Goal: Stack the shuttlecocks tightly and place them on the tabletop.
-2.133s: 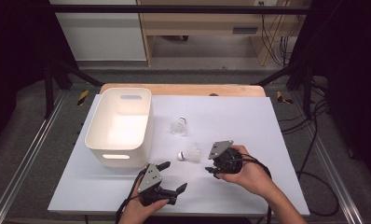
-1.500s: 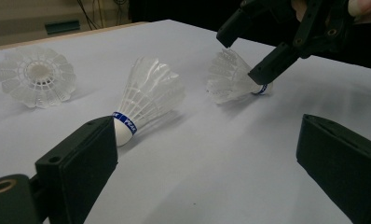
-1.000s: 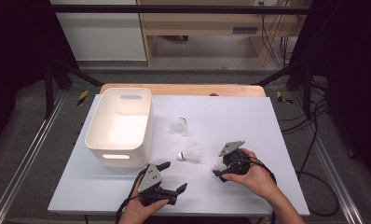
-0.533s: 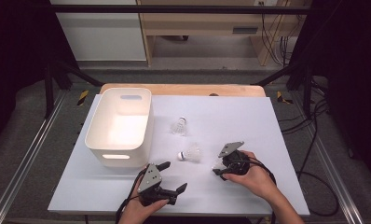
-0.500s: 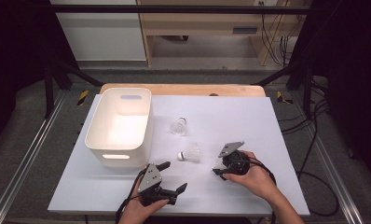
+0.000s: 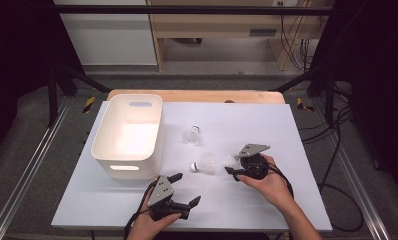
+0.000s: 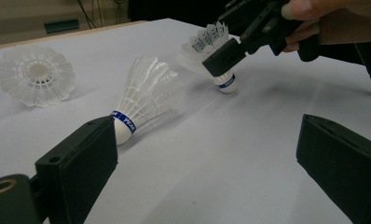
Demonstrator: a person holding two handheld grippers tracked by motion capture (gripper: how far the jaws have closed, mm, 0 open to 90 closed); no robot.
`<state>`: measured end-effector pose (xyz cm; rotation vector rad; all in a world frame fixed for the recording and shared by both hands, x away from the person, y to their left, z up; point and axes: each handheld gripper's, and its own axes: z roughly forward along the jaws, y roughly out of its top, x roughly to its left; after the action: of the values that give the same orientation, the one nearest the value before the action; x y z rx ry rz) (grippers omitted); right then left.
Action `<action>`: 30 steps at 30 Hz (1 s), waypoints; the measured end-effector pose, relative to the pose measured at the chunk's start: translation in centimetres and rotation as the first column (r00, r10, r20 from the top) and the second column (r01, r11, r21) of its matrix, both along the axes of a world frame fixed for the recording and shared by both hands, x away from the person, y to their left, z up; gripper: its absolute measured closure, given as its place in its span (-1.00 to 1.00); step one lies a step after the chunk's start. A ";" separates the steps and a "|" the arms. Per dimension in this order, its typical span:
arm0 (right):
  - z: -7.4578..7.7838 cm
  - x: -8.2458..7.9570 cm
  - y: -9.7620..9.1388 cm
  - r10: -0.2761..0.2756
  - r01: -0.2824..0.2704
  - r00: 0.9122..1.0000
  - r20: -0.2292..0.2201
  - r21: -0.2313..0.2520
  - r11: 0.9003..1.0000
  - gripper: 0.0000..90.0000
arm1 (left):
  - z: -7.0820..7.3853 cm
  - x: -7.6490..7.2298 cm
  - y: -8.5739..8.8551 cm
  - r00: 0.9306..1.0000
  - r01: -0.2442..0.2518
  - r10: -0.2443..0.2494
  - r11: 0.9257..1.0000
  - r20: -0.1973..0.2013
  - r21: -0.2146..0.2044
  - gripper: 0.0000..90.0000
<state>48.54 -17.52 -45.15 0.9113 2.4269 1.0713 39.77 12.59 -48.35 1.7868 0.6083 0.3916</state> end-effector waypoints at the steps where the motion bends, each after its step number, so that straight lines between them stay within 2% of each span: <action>1: 0.1 0.1 0.0 -0.009 0.009 1.000 0.008 0.010 1.000 -0.05 | 0.0 0.0 0.0 1.000 0.000 0.000 1.000 0.000 0.000 -0.88; 12: 0.6 -1.6 -1.1 -0.003 0.003 0.999 0.049 0.000 1.000 -0.01 | 0.0 0.0 0.0 1.000 0.002 -0.002 1.000 0.001 0.004 -0.88; 20: 0.1 -2.3 -2.3 -0.026 0.025 0.999 0.042 0.014 1.000 -0.02 | 0.0 0.0 -0.1 1.000 0.001 -0.001 1.000 0.000 0.006 -0.88; 30: 0.0 -2.5 -2.5 -0.030 0.029 0.999 0.039 0.017 0.999 -0.01 | 0.0 0.0 -0.1 1.000 0.001 -0.001 1.000 0.000 0.006 -0.88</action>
<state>46.02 -20.00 -45.11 0.9198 2.3695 1.0896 39.76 12.52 -48.39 1.7928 0.6064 0.3929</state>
